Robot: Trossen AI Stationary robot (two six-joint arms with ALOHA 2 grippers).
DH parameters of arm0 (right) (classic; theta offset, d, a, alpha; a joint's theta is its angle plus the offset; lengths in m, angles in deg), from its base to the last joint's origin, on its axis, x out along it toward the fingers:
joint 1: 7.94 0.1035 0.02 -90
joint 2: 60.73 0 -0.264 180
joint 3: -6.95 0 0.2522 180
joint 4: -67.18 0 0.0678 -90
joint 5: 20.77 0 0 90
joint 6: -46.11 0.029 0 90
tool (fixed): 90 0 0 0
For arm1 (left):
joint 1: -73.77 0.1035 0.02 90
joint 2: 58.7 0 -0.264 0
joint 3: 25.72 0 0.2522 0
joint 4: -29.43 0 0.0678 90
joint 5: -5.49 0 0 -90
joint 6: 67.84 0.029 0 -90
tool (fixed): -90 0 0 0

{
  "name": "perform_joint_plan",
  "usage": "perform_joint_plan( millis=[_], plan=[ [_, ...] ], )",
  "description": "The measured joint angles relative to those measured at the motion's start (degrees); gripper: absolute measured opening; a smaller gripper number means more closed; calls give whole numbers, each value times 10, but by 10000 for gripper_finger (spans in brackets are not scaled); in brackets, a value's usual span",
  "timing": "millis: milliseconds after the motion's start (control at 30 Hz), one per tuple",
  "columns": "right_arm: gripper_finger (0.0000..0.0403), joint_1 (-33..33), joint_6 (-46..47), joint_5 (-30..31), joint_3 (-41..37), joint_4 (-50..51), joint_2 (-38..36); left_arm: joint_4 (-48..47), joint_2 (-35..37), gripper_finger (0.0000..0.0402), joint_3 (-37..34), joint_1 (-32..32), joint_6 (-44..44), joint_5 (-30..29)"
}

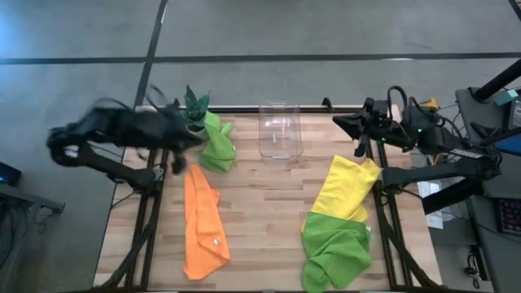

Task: Fold microfiber towels
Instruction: Move the top green towel to the center

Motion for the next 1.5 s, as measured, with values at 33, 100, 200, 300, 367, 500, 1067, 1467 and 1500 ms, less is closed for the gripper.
perform_joint_plan(
  millis=[33,100,200,300,367,500,1067,1467,1500],
  plan=[
    [9,2,1,0,-4,-1,-1,-22,-15,0,-2,-28,-5,-34],
    [9,3,8,0,-13,0,-2,-59,-45,0,-12,-75,-49,-88],
    [9,3,25,0,-23,-1,1,-145,-59,0,-22,-117,-149,-163],
    [9,2,27,0,-34,-1,6,-214,-61,0,-35,-129,-259,-184],
    [9,2,28,1,-41,-2,9,-193,-49,0,-52,-124,-289,-180],
    [9,2,29,2,-48,-29,24,-160,-12,0,-75,-92,-301,-143],
    [9,9,57,-83,-48,-99,72,296,16,0,-156,231,-143,211],
    [9,19,62,-83,-48,-100,68,190,-53,0,-116,372,-3,183],
    [9,19,62,-83,-48,-100,69,160,-70,0,-105,373,19,192]
  ],
)
